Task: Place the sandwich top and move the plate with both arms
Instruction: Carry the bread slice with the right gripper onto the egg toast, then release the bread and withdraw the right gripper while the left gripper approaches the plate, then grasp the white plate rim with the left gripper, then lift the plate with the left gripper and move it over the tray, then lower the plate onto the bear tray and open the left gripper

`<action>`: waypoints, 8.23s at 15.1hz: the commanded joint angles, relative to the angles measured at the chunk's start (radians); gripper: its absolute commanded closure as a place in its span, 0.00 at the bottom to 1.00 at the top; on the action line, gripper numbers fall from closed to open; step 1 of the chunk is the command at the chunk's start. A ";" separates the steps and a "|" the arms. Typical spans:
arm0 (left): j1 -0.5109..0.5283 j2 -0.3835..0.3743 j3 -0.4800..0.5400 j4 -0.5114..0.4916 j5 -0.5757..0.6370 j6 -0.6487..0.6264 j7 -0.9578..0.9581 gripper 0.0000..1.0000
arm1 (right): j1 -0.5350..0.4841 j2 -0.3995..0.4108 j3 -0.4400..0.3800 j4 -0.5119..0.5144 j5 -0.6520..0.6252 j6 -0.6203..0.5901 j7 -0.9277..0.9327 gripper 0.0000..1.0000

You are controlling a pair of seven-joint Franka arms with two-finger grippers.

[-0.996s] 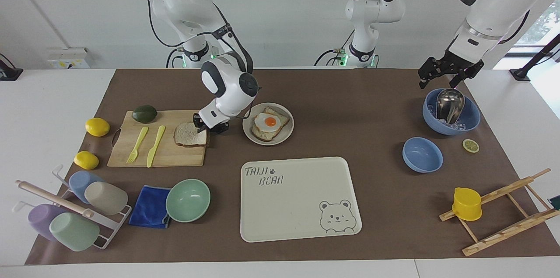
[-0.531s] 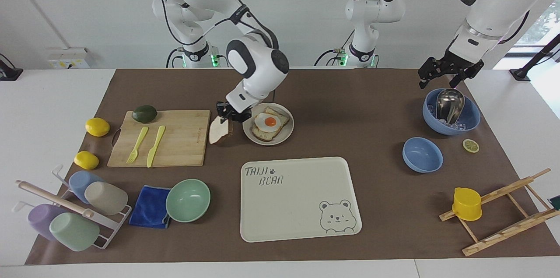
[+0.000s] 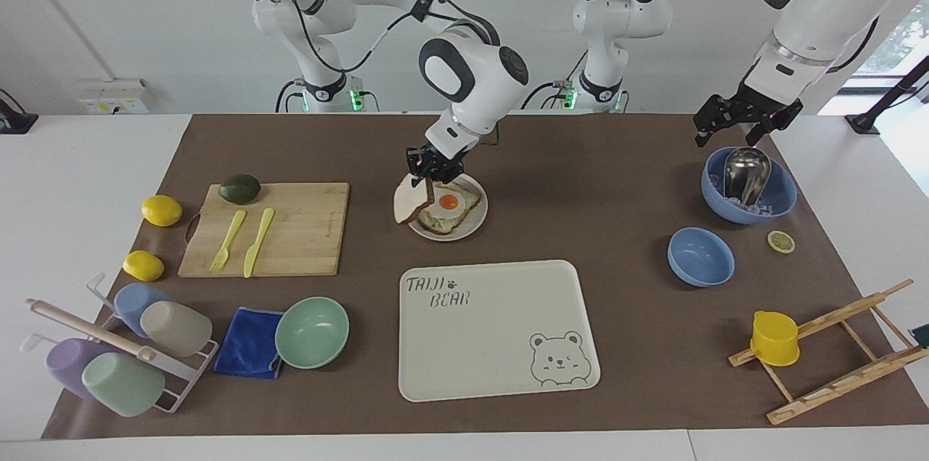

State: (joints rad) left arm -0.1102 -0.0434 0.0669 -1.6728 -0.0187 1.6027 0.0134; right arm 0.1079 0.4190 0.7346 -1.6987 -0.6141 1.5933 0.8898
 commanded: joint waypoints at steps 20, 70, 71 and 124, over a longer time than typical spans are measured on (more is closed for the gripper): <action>0.007 -0.029 -0.001 -0.035 0.017 0.008 0.004 0.00 | -0.010 0.027 0.054 -0.074 0.089 0.250 0.118 0.71; -0.617 0.250 -0.012 -0.492 -0.317 0.846 -0.457 0.09 | -0.074 -0.411 -0.817 0.030 0.640 -0.104 -0.891 0.00; -0.618 0.250 -0.012 -0.492 -0.319 0.844 -0.458 0.17 | -0.080 -0.410 -0.816 0.030 0.639 -0.084 -0.891 0.00; -0.333 0.629 0.045 0.174 -0.296 0.608 -0.520 0.00 | -0.086 -0.405 -0.853 0.102 0.645 -0.099 -0.943 0.00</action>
State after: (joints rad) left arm -0.4497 0.6261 0.0836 -1.4746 -0.3642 2.2404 -0.4957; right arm 0.0321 0.0297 -0.1198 -1.5806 0.0039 1.4952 -0.0291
